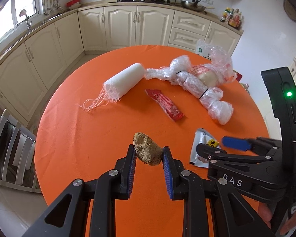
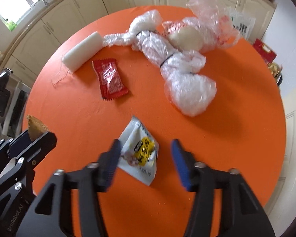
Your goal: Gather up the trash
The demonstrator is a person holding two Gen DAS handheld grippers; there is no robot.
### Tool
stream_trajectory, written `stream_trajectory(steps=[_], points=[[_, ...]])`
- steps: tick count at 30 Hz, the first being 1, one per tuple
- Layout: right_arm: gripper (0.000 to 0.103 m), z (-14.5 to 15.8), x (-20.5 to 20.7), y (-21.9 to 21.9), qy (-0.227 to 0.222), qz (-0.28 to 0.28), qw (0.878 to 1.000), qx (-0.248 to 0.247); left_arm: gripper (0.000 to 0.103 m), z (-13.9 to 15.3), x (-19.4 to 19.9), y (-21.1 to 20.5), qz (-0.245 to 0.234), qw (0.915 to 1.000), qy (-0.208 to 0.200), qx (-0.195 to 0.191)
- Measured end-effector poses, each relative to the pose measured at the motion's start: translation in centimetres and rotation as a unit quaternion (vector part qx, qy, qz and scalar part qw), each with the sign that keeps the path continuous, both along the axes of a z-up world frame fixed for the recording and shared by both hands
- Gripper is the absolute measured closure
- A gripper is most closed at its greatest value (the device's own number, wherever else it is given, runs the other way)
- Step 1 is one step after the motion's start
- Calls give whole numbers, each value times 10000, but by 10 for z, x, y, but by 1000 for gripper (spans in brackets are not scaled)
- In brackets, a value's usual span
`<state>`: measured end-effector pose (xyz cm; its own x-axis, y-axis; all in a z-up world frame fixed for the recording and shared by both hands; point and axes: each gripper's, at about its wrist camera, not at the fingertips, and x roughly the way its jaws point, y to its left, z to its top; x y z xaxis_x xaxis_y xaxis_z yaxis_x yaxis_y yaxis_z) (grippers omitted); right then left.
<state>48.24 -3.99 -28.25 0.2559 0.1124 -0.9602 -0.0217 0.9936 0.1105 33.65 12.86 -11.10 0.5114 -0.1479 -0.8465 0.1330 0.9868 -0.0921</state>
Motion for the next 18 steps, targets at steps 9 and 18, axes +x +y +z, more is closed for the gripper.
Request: stream_trajectory(steps=[9,18], points=[[84,2,-7,12,-195,244,9992,-250,81,-8,6,18,182,9998,127,-31],[92,20,-22,-24,-135,5,9997,183,81,-4,1,7,48,9999,80,-41]])
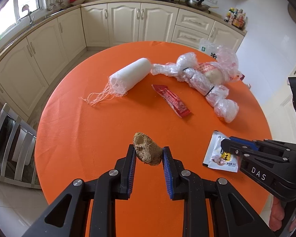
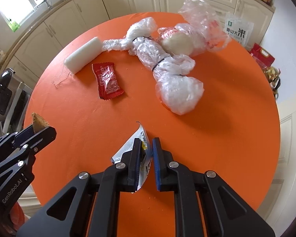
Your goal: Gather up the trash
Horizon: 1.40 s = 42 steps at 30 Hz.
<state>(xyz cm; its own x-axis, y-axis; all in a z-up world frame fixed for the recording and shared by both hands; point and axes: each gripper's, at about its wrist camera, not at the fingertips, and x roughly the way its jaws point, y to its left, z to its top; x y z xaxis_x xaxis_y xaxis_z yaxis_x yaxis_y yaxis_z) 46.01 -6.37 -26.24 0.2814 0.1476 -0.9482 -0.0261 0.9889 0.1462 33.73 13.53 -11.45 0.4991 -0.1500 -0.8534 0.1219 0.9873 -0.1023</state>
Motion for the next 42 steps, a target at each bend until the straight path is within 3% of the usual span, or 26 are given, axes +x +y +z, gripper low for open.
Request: stream_trajectory(steps=[12,20,29,36,42], points=[[92,33,-31,-59,-276,-519,9982,140,81,16,-15,-59,-497,9986,-169,71],[92,44,-71,-131,-397,-1284,9909,62,81,22,-30,-140,-1273,9915,-246,103],[92,48,-127,-232,-424,-2229,9739,24,81,12,-47,-258,-2262,9738,-123,217],[92,34,-179,-304,-326,-2992,9536,46,81,-9,-64,-348,-3046,9520,64,313],[92,12,-213,-347,-50,-3431,9393,9,80,-41,-73,-413,-3598,9305,466,507]])
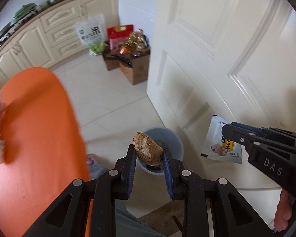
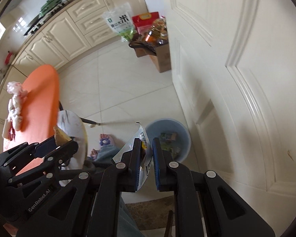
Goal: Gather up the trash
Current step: 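Carry the ginger and white packet to the blue bin and release both, then move both open tools back to the table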
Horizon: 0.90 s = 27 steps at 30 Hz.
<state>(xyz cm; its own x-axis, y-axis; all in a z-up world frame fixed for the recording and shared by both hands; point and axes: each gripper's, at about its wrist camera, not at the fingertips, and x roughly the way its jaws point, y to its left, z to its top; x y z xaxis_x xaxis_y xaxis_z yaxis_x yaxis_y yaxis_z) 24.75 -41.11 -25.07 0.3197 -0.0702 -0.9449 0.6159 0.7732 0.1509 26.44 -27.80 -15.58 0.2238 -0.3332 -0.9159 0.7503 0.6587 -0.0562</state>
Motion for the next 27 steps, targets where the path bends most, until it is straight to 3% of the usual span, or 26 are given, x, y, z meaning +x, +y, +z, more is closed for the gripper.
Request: stream_trajectory(steps=[7,12,27], points=[[92,-9,-19,-31,156,-338,9992,-135,76,-30,7,-65,-419,9983,270,300],[92,-23,-24,-44,260,-417,9988,-36,53,-43,30,-89,-357,9977,338,459],[88,-47,1,-46,362,-308,9981,383,52,-59,46,-80,79,9975,290,639]])
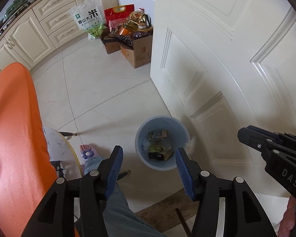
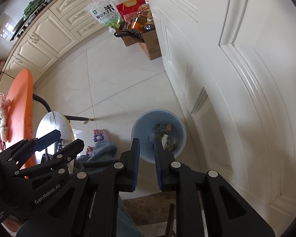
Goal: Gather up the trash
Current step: 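Move both open tools back to the table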
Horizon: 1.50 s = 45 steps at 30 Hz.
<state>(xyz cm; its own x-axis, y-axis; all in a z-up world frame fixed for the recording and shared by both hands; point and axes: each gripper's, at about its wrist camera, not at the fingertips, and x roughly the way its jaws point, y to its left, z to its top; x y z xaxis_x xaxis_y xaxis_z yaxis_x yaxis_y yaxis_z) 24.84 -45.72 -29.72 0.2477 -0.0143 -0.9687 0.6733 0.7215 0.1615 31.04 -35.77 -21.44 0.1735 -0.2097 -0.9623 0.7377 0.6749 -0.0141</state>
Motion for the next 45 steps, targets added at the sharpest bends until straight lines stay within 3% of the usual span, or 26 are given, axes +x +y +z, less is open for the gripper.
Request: stream_trajectory(steps=[10,13,17,18,24,26,33,42,45], points=[[87,1,-2,15,217,27,9997,-82,52,12,-8,15,-17,10000,-39,-82],[82,7,-2,20,275,9,9995,-125,52,19,-11,20,7,9999,-62,-117],[37,24,-6,29,134,-32,9992,-372,52,33,-18,32,36,9997,-143,-215],[32,31,-7,32,64,-50,9988,-487,52,37,-20,36,38,9995,-174,-247],[26,58,-14,52,-133,9,9979,-638,48,64,-36,67,131,9980,-348,-509],[24,65,-15,60,-120,42,9976,-679,41,74,-43,83,200,9969,-469,-604],[19,87,-14,103,-188,241,9962,-813,35,104,-64,148,442,9914,-779,-957],[16,120,14,182,-588,949,9890,-966,27,134,-81,265,1248,9771,-1224,-1212],[14,128,29,216,-747,1321,9830,-1034,20,143,-83,307,1630,9686,-1360,-1295]])
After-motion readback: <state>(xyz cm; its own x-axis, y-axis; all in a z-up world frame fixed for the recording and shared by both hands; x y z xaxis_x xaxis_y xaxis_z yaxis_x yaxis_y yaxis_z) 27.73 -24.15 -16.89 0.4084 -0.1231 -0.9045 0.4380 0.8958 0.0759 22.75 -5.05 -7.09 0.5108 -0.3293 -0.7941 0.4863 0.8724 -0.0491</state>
